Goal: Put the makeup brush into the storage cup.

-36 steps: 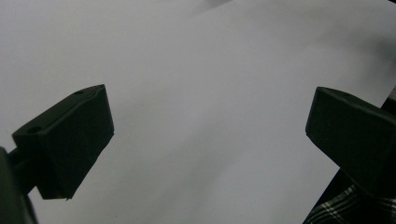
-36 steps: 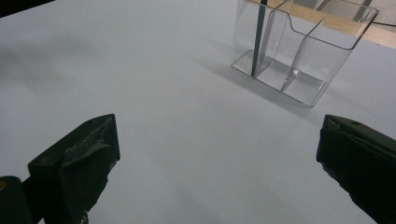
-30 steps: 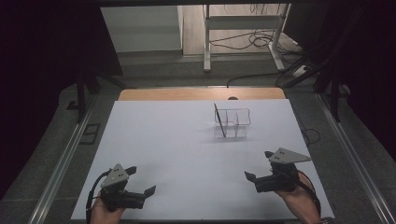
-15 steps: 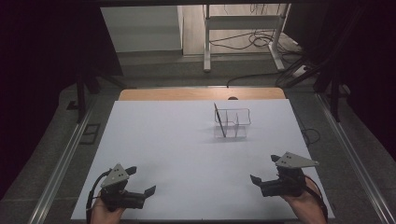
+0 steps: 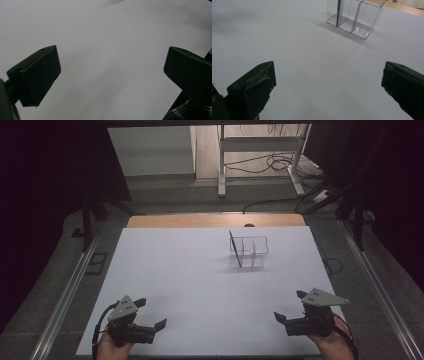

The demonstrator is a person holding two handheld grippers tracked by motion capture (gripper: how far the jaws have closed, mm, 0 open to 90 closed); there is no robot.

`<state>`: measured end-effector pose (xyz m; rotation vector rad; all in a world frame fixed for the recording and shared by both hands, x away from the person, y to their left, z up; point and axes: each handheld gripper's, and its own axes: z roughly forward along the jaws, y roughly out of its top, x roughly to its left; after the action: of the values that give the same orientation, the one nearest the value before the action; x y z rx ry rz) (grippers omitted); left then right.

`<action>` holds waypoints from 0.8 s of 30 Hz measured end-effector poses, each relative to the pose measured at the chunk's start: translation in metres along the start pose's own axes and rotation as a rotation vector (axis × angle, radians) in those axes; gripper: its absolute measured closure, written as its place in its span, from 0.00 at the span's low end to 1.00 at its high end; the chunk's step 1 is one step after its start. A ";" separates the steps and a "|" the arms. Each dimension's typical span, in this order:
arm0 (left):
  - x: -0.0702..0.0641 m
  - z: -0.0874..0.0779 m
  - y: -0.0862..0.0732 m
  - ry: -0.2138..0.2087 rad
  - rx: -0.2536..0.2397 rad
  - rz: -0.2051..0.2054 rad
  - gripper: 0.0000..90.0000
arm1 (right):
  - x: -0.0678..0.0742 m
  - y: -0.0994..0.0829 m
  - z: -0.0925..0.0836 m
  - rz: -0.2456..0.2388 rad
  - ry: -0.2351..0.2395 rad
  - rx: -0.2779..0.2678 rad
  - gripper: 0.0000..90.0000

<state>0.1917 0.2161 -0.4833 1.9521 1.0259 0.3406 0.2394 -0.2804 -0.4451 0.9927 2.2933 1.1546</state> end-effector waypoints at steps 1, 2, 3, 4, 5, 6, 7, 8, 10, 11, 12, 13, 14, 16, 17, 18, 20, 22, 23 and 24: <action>0.000 0.000 0.000 0.000 0.000 0.000 0.01 | 0.000 -0.001 -0.001 0.001 -0.001 0.000 0.00; 0.000 0.000 0.000 0.000 0.000 0.000 0.01 | -0.001 -0.001 -0.002 0.004 -0.001 -0.001 0.00; 0.000 0.000 0.000 0.000 0.000 0.000 0.01 | -0.001 -0.002 -0.002 0.005 -0.003 0.001 0.00; 0.000 0.000 0.000 0.000 0.000 0.000 0.01 | -0.001 -0.003 -0.003 0.006 -0.004 0.000 0.00; 0.000 0.000 0.000 0.000 0.000 0.000 0.01 | -0.001 -0.004 -0.004 0.007 -0.007 0.002 0.00; 0.000 0.000 0.000 0.000 0.000 0.000 0.02 | -0.001 -0.004 -0.004 0.009 -0.006 0.002 0.00; 0.000 0.000 0.000 0.000 0.000 0.001 0.01 | -0.001 -0.005 -0.005 0.008 -0.007 0.002 0.00; 0.000 0.000 0.000 0.000 0.000 0.001 0.01 | -0.001 -0.006 -0.006 0.009 -0.009 0.003 0.00; 0.000 0.000 0.000 0.000 0.000 0.000 0.02 | -0.001 -0.008 -0.007 0.009 -0.015 0.003 0.00; 0.000 0.000 0.000 0.000 0.001 0.001 0.01 | -0.001 -0.008 -0.008 0.008 -0.017 0.003 0.00; 0.000 0.000 0.000 0.000 0.001 0.001 0.01 | -0.001 -0.009 -0.009 0.010 -0.019 0.005 0.00; 0.000 0.000 0.000 0.000 0.001 0.001 0.02 | -0.002 -0.010 -0.009 0.008 -0.023 0.005 0.00; 0.000 0.000 0.000 0.000 0.001 0.001 0.02 | -0.002 -0.011 -0.010 0.011 -0.024 0.006 0.00; 0.000 0.000 0.000 0.000 0.001 0.001 0.02 | -0.002 -0.014 -0.011 0.013 -0.027 0.007 0.00; 0.000 0.000 0.000 0.000 0.001 0.002 0.01 | -0.003 -0.015 -0.012 0.014 -0.029 0.007 0.00; 0.000 0.000 0.000 0.000 0.001 0.002 0.02 | -0.003 -0.016 -0.013 0.014 -0.033 0.005 0.00; 0.000 0.000 0.000 0.001 0.002 0.001 0.01 | -0.003 -0.018 -0.015 0.010 -0.039 0.000 0.00; 0.000 0.000 0.000 0.001 0.002 0.002 0.01 | -0.004 -0.021 -0.017 0.016 -0.041 -0.005 0.00; 0.000 0.000 0.000 0.001 0.002 0.002 0.02 | -0.004 -0.022 -0.017 0.018 -0.040 -0.006 0.00; 0.000 0.000 0.000 0.001 0.002 0.002 0.01 | -0.005 -0.023 -0.017 0.020 -0.042 -0.003 0.00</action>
<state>0.1917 0.2158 -0.4833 1.9550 1.0255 0.3416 0.2223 -0.3031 -0.4537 1.0315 2.2532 1.1339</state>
